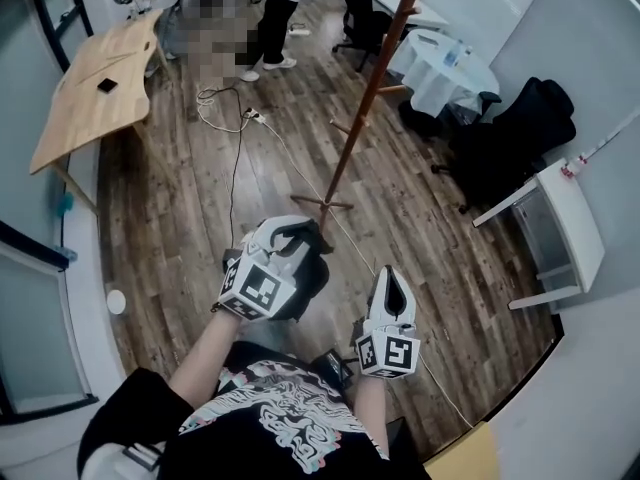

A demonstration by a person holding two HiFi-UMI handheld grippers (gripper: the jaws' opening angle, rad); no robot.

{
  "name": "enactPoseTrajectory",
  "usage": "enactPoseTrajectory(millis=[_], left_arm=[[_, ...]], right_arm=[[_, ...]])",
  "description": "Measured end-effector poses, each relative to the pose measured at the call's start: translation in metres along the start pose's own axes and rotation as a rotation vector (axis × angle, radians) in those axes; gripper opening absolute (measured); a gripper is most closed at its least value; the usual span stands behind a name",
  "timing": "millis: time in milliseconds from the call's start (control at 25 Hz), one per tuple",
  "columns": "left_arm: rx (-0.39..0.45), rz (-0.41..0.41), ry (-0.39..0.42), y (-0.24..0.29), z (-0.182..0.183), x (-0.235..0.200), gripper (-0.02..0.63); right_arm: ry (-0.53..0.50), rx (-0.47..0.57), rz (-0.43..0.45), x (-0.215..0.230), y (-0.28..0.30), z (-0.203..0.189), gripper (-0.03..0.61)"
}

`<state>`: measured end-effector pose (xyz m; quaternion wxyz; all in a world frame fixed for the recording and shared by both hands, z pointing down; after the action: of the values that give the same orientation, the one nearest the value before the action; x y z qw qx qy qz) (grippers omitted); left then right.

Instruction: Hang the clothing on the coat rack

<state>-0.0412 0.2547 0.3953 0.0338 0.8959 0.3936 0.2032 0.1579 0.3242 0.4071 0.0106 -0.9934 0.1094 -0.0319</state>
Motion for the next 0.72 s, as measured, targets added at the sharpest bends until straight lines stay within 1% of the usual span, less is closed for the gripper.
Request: enactPoseTrajectory(millis=[160,320,520,720], left_arm=[[0.013,-0.035,0.002,0.03,-0.006,-0.024,0.017],[0.055,-0.086,0.003,0.056,-0.007,-0.039,0.018],[0.058,-0.123,0.059,0.089,-0.006,-0.07,0.018],[0.07,-0.145,0.074,0.124,-0.007,-0.104,0.018]], right_arm=[[0.009,-0.011,-0.006,0.012,0.042,-0.005,-0.002],[0.013,-0.041,-0.013,0.023,0.076,-0.01,-0.002],[0.024,-0.041,-0.025,0.029,0.122,-0.014,-0.002],[0.03,-0.034,-0.05,0.038,0.163,-0.015,-0.002]])
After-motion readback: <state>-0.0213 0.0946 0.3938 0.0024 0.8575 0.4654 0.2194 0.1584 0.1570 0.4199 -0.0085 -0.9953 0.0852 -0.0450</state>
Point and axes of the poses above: the fingertips, and each gripper's own axes: y forward along the fingers, x to its right, z out of its top, the point moved 6 cm from there along -y, backward along the fingers, and after that the axes turned 1 degree about -z, right-handed, at the moved point
